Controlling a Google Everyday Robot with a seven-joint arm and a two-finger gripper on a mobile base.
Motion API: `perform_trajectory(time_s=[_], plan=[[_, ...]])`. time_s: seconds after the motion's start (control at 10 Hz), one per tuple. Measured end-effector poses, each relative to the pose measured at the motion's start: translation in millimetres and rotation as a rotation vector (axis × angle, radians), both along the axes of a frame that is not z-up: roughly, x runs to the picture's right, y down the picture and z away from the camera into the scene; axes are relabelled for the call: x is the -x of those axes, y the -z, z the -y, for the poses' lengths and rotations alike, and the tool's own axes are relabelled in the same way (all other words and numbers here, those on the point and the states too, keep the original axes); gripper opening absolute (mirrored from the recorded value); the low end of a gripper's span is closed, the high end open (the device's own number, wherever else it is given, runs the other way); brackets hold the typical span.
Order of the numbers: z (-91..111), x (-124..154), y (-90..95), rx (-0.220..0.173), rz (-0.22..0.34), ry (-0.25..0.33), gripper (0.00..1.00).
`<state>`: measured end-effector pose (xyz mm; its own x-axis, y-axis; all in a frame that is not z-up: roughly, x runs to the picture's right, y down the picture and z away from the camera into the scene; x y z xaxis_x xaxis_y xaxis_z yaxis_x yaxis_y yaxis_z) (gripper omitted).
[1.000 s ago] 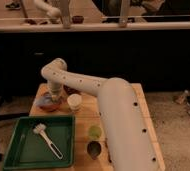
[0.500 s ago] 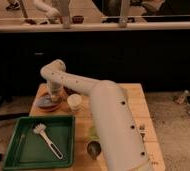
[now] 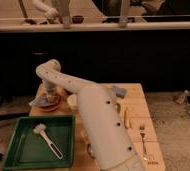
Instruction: Wipe red bowl with towel
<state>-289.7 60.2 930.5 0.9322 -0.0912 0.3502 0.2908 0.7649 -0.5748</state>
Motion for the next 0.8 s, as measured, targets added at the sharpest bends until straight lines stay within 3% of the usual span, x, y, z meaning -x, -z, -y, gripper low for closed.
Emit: perform_trajectory(time_s=[0.2, 0.5, 0.8], plan=[[-4.5, 2.2, 8.7, 0.013, 0.007, 0.022, 0.00], [-12.3, -29.3, 18.9, 0.042, -0.018, 0.040, 0.00], [-13.9, -65.9, 5.3, 0.078, -0.088, 0.029, 0.00]])
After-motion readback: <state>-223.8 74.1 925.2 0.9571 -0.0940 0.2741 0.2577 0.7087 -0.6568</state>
